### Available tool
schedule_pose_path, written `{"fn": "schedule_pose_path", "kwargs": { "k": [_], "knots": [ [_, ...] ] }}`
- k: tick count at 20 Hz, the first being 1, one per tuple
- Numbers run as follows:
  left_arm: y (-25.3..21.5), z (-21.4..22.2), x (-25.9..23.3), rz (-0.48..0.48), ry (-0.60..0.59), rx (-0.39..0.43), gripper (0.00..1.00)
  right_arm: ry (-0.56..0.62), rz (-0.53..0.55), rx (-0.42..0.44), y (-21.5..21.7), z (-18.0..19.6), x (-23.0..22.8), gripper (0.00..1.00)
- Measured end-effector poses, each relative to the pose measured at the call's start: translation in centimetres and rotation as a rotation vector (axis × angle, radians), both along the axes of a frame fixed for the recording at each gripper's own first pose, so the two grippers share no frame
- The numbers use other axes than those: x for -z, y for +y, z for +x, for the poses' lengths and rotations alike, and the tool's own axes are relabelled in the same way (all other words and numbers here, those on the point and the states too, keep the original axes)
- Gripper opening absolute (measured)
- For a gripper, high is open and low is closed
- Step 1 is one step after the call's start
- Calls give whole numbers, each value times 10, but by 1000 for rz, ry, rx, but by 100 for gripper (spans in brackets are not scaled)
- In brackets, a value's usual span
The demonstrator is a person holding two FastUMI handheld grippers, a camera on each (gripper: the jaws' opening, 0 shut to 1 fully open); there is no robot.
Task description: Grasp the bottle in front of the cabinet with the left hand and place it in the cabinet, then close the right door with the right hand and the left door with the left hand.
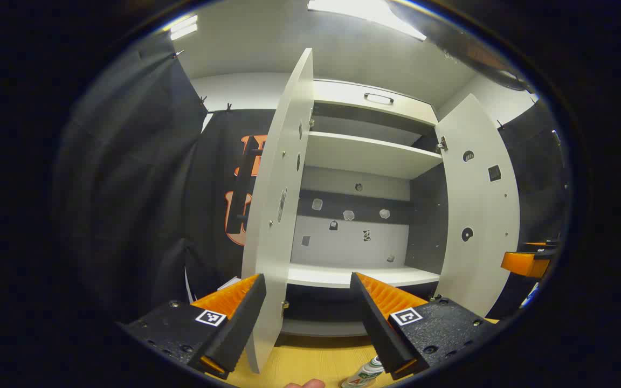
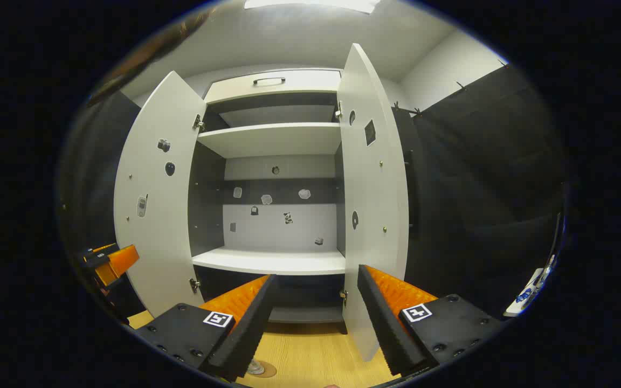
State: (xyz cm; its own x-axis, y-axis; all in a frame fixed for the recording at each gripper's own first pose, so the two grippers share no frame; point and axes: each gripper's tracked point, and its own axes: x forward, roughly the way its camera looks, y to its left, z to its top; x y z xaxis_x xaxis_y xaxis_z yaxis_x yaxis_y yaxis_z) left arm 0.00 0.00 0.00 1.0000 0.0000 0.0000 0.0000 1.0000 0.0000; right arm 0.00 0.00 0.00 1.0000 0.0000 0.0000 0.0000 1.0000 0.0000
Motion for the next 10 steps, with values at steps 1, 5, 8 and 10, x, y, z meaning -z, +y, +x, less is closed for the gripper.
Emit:
{"fn": "schedule_pose_path", "kwargs": {
  "k": [1, 5, 8, 10],
  "knots": [
    [-1, 0, -2, 4, -7, -8, 96, 18, 1, -14, -1, 1, 4, 98],
    [-6, -9, 3, 5, 4, -25, 95, 18, 6, -56, 2, 5, 6, 98],
    [0, -16, 5, 12, 16, -51, 96, 13, 13, -77, 8, 5, 3, 98],
    [-1, -18, 7, -10, 19, -53, 95, 7, 22, -86, 9, 5, -1, 98]
  ]
}}
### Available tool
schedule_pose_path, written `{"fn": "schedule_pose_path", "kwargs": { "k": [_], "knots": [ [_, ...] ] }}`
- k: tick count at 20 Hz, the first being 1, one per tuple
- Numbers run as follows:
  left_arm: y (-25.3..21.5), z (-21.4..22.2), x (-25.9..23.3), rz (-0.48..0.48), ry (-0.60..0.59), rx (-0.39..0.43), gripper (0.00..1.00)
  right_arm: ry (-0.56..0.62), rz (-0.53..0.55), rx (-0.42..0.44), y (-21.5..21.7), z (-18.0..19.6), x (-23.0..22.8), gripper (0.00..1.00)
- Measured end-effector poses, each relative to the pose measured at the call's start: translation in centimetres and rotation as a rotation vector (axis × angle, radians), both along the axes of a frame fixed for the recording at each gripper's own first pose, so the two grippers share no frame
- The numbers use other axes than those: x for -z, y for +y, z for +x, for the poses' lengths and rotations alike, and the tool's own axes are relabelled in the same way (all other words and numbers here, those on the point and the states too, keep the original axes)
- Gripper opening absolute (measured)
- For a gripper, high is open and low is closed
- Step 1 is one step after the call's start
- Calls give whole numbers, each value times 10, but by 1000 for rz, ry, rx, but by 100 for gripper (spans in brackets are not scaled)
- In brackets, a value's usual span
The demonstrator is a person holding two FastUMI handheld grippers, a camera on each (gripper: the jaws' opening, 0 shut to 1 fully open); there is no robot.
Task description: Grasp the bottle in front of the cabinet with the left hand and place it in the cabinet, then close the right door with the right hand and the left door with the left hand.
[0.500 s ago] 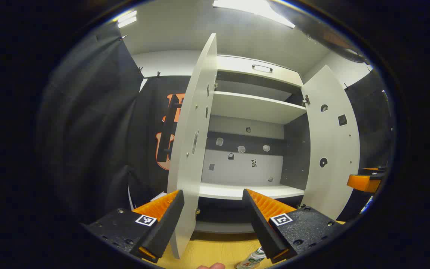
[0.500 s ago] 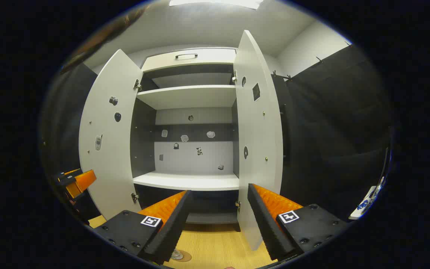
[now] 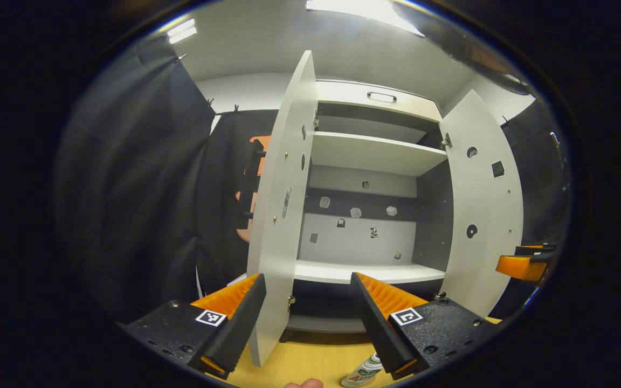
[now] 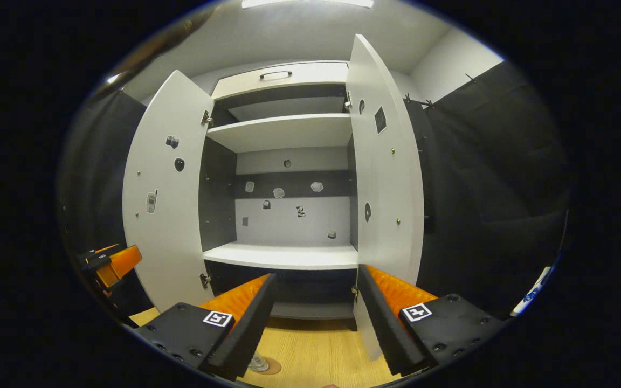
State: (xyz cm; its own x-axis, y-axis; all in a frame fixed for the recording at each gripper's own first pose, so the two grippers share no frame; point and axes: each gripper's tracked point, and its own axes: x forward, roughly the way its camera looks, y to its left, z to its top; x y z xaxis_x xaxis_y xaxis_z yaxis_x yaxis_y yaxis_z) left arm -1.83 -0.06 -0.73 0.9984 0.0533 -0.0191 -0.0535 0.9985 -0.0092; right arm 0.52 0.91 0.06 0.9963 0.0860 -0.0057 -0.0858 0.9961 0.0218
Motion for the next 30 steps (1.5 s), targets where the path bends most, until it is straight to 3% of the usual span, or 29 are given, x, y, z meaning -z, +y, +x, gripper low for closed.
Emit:
{"fn": "schedule_pose_path", "kwargs": {
  "k": [9, 14, 21, 27, 30],
  "knots": [
    [-3, 4, -6, 15, -14, 29, 96, 16, 17, 24, -3, -2, 0, 98],
    [-13, 10, -6, -28, -49, 73, 95, 2, 15, 29, -4, -8, -2, 98],
    [-43, 1, 32, -28, 6, 90, 93, 28, -39, 9, -15, -17, 12, 98],
    [-56, -2, 47, -2, -1, 137, 96, -44, -13, 24, -22, -22, -1, 98],
    [-69, -16, 68, -17, 75, 120, 96, -27, -24, 4, -25, -13, -1, 98]
  ]
}}
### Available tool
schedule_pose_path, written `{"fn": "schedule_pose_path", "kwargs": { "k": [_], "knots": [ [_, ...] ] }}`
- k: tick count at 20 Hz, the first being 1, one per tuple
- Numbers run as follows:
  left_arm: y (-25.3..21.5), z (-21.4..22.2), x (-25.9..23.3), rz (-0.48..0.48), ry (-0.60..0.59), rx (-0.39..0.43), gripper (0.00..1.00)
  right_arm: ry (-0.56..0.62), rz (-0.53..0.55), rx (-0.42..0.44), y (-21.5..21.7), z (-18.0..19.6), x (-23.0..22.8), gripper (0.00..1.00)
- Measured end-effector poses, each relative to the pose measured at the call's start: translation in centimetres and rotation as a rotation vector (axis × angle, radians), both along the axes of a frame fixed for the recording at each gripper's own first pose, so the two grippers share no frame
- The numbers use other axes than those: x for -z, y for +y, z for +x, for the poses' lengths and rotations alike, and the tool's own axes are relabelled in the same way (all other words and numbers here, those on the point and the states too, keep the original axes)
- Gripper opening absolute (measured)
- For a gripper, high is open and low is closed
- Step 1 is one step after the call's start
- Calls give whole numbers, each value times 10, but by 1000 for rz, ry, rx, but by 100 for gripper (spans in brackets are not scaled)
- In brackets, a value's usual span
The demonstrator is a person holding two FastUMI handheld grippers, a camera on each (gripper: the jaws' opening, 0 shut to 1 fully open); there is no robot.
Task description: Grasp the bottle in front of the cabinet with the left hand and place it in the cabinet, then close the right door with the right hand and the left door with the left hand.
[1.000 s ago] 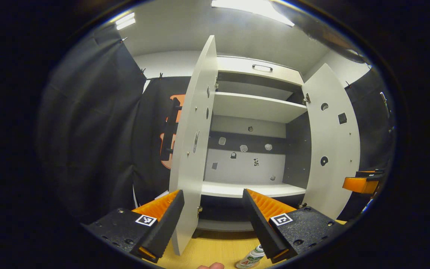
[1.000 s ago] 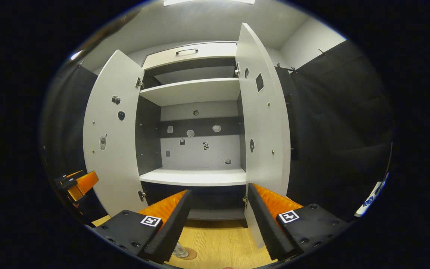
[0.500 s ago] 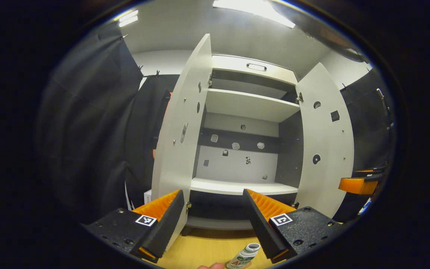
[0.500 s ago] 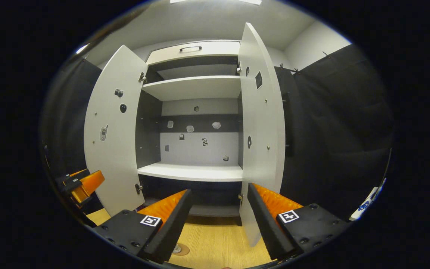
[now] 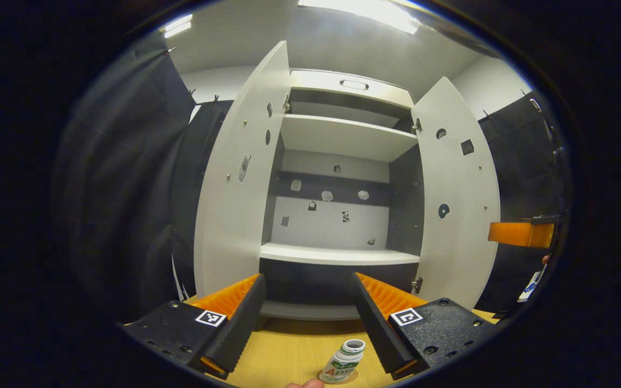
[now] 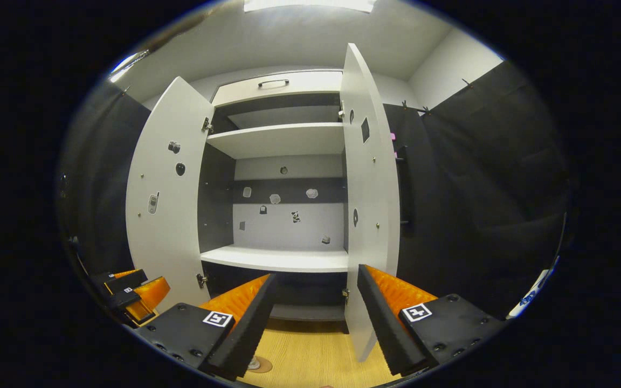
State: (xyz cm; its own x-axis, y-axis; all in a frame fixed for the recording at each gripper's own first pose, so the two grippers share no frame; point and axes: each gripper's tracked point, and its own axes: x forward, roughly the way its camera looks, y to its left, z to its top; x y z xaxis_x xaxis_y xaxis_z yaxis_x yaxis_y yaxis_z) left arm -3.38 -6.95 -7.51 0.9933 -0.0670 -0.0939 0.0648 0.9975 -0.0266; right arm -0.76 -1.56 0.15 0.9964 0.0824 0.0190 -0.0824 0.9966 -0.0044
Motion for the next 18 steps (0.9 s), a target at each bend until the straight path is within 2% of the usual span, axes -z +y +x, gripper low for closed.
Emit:
{"fn": "schedule_pose_path", "kwargs": {
  "k": [3, 7, 8, 12, 15, 18],
  "knots": [
    [-32, -13, 34, -58, 56, 65, 96, 5, 28, -37, 8, 7, 5, 98],
    [-41, -12, 119, -24, 127, 71, 96, 61, 89, -46, 13, 1, 29, 98],
    [-45, -11, 140, -35, 142, 76, 96, 74, 72, -48, 13, -3, 32, 98],
    [-40, -12, 215, -59, 254, 10, 96, 68, -52, 11, -7, -13, 30, 98],
    [-52, -17, 255, -29, 325, 80, 96, 64, -67, 21, -5, -15, 28, 98],
    [-54, -18, 270, -19, 341, 106, 96, 66, -55, 11, -1, -15, 27, 98]
  ]
}}
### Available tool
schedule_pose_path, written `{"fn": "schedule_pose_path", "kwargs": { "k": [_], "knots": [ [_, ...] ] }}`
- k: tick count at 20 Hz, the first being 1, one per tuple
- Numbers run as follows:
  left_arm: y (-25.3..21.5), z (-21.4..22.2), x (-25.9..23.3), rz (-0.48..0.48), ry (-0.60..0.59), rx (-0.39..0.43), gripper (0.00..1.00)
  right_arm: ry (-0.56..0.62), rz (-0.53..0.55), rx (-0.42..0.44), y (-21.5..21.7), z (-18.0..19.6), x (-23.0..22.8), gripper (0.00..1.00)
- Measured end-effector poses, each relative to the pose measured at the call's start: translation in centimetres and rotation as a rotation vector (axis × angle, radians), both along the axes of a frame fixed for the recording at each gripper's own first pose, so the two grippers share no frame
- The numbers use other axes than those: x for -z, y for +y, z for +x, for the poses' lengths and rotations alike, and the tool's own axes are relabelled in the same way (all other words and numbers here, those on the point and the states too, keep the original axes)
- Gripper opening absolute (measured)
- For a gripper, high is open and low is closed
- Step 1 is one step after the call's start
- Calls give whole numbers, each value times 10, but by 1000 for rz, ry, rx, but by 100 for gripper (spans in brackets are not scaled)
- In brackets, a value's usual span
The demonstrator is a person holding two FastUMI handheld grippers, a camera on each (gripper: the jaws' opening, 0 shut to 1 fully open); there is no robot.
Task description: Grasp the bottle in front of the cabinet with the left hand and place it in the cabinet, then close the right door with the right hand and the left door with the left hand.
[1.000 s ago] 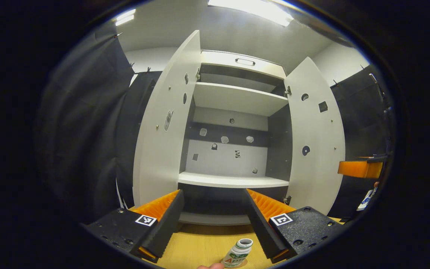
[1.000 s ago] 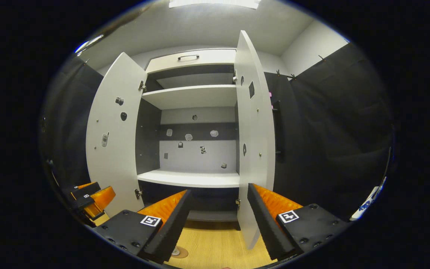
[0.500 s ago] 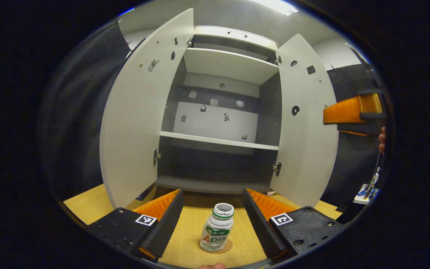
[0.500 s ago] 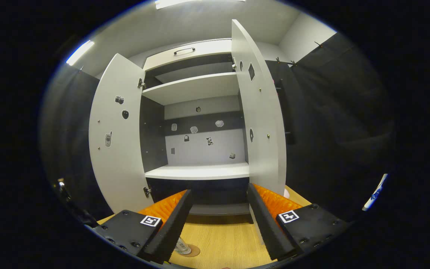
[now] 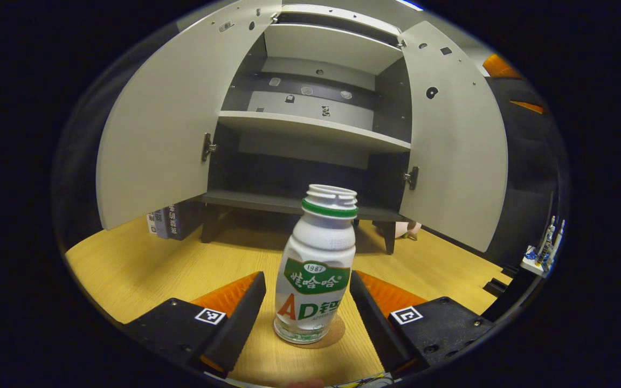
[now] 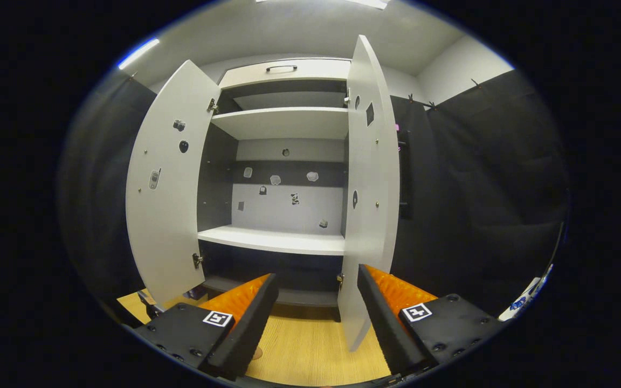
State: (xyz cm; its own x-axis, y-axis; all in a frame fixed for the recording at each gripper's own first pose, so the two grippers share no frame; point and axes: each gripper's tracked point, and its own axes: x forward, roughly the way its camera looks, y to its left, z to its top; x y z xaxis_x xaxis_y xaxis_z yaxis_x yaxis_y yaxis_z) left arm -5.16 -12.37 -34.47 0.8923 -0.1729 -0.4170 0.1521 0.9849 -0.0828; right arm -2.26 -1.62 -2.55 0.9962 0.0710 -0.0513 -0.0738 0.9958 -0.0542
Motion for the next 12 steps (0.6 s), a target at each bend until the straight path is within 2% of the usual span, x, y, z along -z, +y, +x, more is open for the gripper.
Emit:
{"fn": "schedule_pose_path", "kwargs": {
  "k": [1, 2, 3, 4, 5, 6, 9, 10, 12],
  "knots": [
    [-2, 2, 2, -11, 3, 13, 95, 1, -3, 3, 0, 2, 0, 89],
    [-4, 2, -2, -8, 1, 26, 90, 0, -4, 3, 0, 3, 0, 89],
    [-8, 1, 1, 6, 22, 65, 79, -4, -2, 0, 1, 3, -1, 89],
    [-9, -1, -3, 15, 34, 88, 77, -9, 2, -5, 3, 3, -1, 89],
    [-8, 2, -17, 13, 20, 97, 75, -14, 7, -9, 4, 2, -1, 98],
    [-8, 5, -34, -6, 3, 98, 75, -16, 13, -13, 6, 2, -1, 89],
    [-4, 22, -84, -37, -41, 74, 74, -20, 28, -19, 4, -2, 0, 89],
    [-1, 29, -103, -43, -47, 70, 74, -20, 32, -16, 1, -4, 1, 98],
    [2, 52, -154, -92, -93, 74, 74, -30, 47, -4, -7, -8, 1, 98]
  ]
}}
